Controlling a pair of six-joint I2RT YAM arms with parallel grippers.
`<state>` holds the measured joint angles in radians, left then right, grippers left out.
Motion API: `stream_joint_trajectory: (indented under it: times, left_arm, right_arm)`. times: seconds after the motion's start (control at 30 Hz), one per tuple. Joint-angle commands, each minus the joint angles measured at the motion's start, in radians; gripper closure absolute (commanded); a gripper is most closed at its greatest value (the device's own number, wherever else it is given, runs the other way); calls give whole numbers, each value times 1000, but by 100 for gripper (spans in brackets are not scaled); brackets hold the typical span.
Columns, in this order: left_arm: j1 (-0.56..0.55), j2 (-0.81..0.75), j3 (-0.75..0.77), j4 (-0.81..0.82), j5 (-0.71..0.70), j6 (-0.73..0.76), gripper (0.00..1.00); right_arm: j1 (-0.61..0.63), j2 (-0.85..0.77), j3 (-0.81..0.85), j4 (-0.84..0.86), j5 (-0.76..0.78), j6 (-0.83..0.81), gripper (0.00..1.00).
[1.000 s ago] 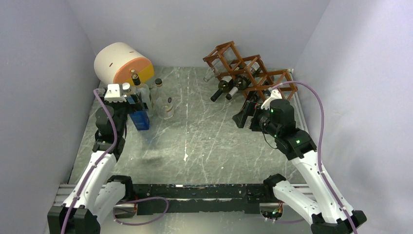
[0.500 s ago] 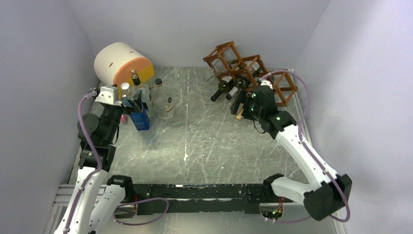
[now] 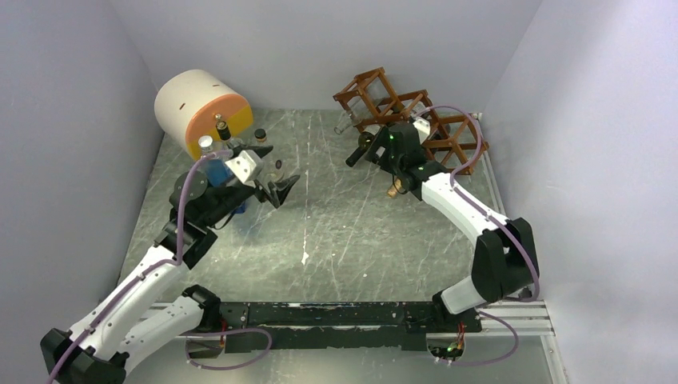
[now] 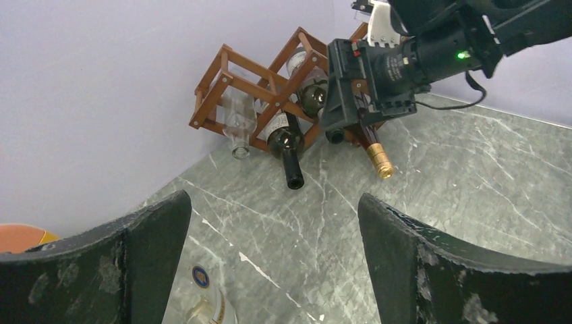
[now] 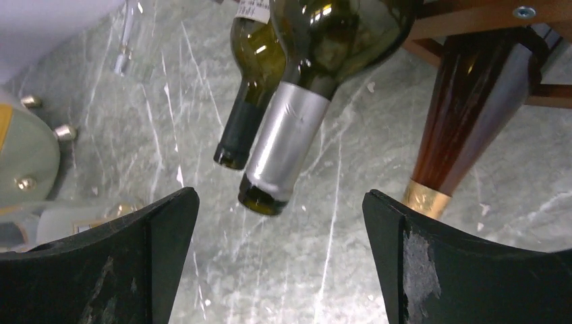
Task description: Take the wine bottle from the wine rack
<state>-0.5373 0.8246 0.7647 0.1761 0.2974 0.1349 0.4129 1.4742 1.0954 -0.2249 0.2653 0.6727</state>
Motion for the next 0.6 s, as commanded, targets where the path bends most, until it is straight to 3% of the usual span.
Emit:
stream_joint_trajectory:
  times: [0.0,0.27,0.4,0.57]
  left_arm:
    - [-16,-77,-86,111,23,29,2]
    - [-30,-125,-131,98,-50,50,3]
    - [-39,-122,-131,97,-26,50,4]
    - [-49,-130,-137,94,-38,62,4]
  right_arm:
    - [-13,47,10,151,74,59,5]
    - [-43,109,-37,305,39,67,14]
    - [-74,139,-61,375,-8,101,26]
    - [-86,181,-48,417,-32,134,28]
